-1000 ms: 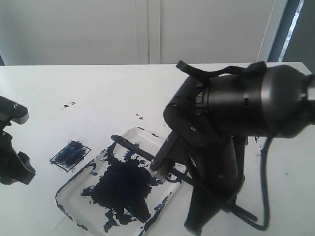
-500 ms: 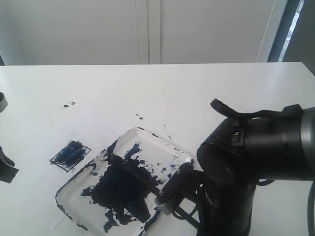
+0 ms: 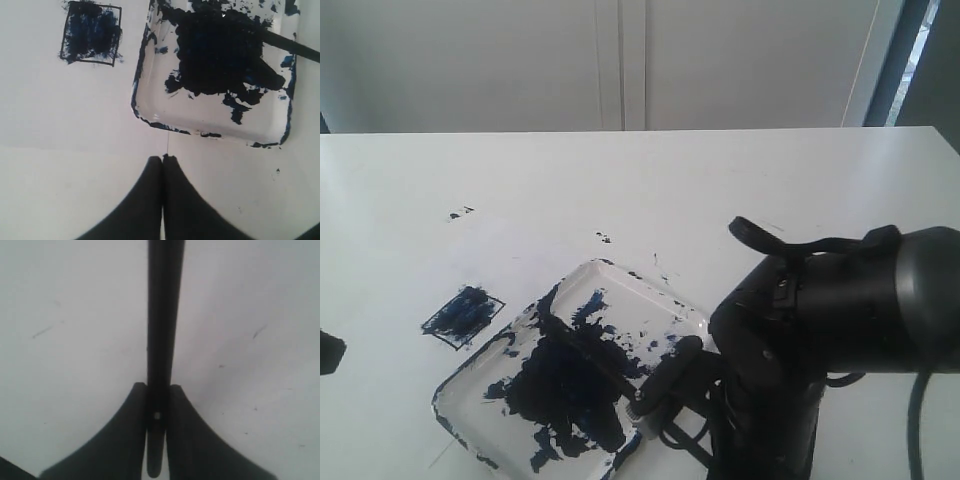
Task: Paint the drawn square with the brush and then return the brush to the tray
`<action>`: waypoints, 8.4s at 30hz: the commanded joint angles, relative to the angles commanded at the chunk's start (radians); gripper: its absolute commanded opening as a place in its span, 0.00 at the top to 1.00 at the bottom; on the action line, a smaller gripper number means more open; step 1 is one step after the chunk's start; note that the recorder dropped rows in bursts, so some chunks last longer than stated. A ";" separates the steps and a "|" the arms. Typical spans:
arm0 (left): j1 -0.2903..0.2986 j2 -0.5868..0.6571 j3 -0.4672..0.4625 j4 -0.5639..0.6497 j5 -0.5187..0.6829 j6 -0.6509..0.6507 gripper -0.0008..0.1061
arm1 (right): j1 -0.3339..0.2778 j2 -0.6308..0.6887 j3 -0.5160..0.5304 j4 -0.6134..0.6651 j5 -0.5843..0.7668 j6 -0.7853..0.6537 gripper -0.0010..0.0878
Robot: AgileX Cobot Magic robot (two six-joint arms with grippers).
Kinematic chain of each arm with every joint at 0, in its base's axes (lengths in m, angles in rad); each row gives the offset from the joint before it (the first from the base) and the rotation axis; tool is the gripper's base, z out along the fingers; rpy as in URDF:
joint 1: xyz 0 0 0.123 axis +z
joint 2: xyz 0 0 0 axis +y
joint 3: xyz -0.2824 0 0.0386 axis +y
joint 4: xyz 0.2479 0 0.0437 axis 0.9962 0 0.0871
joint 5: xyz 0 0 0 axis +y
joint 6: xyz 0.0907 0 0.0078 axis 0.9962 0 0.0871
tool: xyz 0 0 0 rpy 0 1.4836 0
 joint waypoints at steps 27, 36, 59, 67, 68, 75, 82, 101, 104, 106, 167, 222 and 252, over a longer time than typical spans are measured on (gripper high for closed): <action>0.000 -0.156 0.129 -0.245 -0.134 0.161 0.99 | 0.000 -0.218 -0.003 0.000 -0.051 0.017 0.60; 0.000 -0.158 0.129 -0.310 -0.190 0.204 0.99 | 0.000 -0.543 -0.001 -0.008 -0.324 -0.033 0.88; 0.000 -0.121 0.129 -0.218 -0.612 0.481 0.99 | -0.002 -0.638 0.003 -0.028 -0.609 -0.305 0.99; -0.009 -0.048 0.129 -0.201 -0.798 0.519 0.99 | -0.002 -0.634 0.003 -0.118 -0.645 -0.305 0.99; -0.009 -0.048 0.129 -0.201 -0.783 0.519 0.99 | -0.002 -0.630 0.003 -0.138 -0.662 -0.305 0.99; -0.009 -0.119 0.161 -0.201 -0.717 0.584 0.99 | -0.008 -0.632 0.003 -0.154 -0.586 -0.294 0.99; -0.009 -0.243 0.262 -0.212 -0.780 0.611 0.99 | -0.111 -0.632 0.003 -0.204 -0.596 -0.216 0.99; -0.008 -0.321 0.325 -0.428 -0.826 0.587 0.99 | -0.393 -0.632 0.196 -0.204 -0.824 -0.047 0.99; -0.008 -0.321 0.327 -0.428 -0.838 0.583 0.99 | -0.413 -0.632 0.256 -0.200 -0.914 0.011 0.99; -0.008 -0.321 0.327 -0.428 -0.842 0.579 0.99 | -0.413 -0.632 0.304 -0.193 -1.011 0.087 0.99; 0.319 -0.798 0.358 -0.358 -0.834 0.655 0.99 | -0.942 -1.699 0.442 -0.184 -1.066 0.261 0.99; 0.319 -0.798 0.579 0.210 -0.489 0.655 0.99 | -0.947 -1.699 0.801 -0.080 -0.586 0.261 0.99; 0.319 -0.798 0.579 -0.089 -0.473 0.077 0.99 | -0.947 -1.699 0.801 -0.078 -0.581 0.261 0.99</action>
